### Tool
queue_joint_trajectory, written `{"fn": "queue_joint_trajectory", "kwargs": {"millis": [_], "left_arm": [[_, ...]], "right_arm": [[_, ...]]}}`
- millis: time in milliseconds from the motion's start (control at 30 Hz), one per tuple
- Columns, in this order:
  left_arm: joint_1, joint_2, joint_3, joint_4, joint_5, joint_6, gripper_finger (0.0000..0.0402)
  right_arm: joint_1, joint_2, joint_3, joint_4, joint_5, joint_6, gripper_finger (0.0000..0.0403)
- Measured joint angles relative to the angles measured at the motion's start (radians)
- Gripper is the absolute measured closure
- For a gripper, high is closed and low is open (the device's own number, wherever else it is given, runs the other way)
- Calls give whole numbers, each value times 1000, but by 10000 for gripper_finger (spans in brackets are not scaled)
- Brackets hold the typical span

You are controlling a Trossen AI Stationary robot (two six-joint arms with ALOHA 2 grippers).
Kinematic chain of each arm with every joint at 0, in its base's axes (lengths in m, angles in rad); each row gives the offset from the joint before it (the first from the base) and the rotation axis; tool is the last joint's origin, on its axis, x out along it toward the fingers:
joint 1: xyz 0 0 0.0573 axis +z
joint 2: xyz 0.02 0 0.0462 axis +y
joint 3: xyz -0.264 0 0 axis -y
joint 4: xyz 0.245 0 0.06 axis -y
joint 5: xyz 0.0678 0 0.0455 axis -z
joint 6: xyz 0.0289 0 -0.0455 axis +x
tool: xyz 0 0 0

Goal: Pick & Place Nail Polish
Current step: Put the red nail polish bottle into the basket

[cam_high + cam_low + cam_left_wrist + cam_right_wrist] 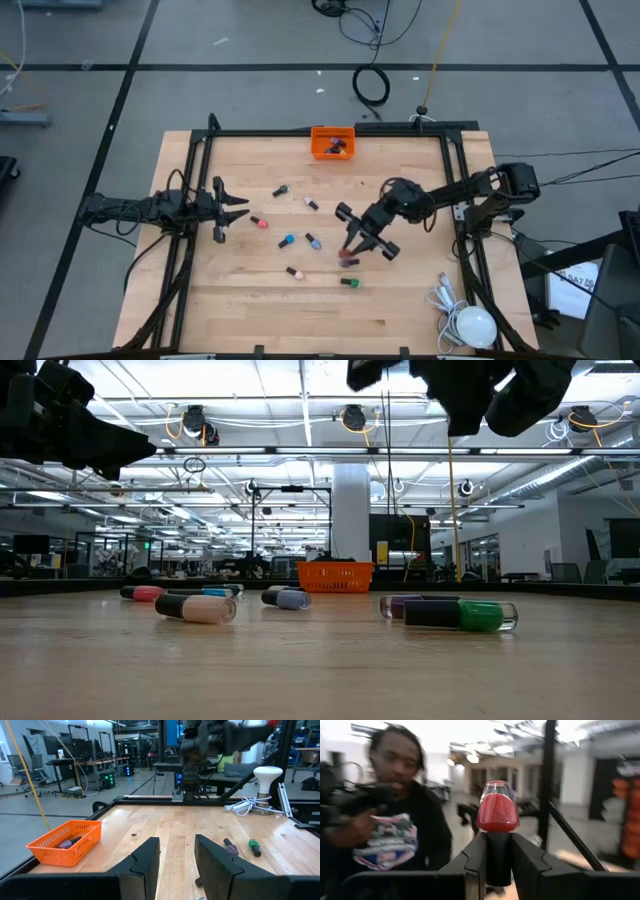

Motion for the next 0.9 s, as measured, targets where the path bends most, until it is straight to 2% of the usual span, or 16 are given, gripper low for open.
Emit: {"fn": "queue_joint_trajectory", "kwargs": {"millis": [133, 400, 700, 800, 900], "left_arm": [[0, 0, 0, 0, 0, 0, 277], [0, 0, 0, 0, 0, 0, 277], [0, 0, 0, 0, 0, 0, 277], [0, 0, 0, 0, 0, 0, 277], [0, 0, 0, 0, 0, 0, 277]], "right_arm": [[-25, 0, 0, -165, 121, -68, 350], [-65, 0, 0, -493, 461, -185, 351], [-121, 0, 0, -711, 851, -212, 351], [-157, 0, 0, -742, 924, -187, 351], [-204, 0, 0, -752, 927, -150, 351]]}}
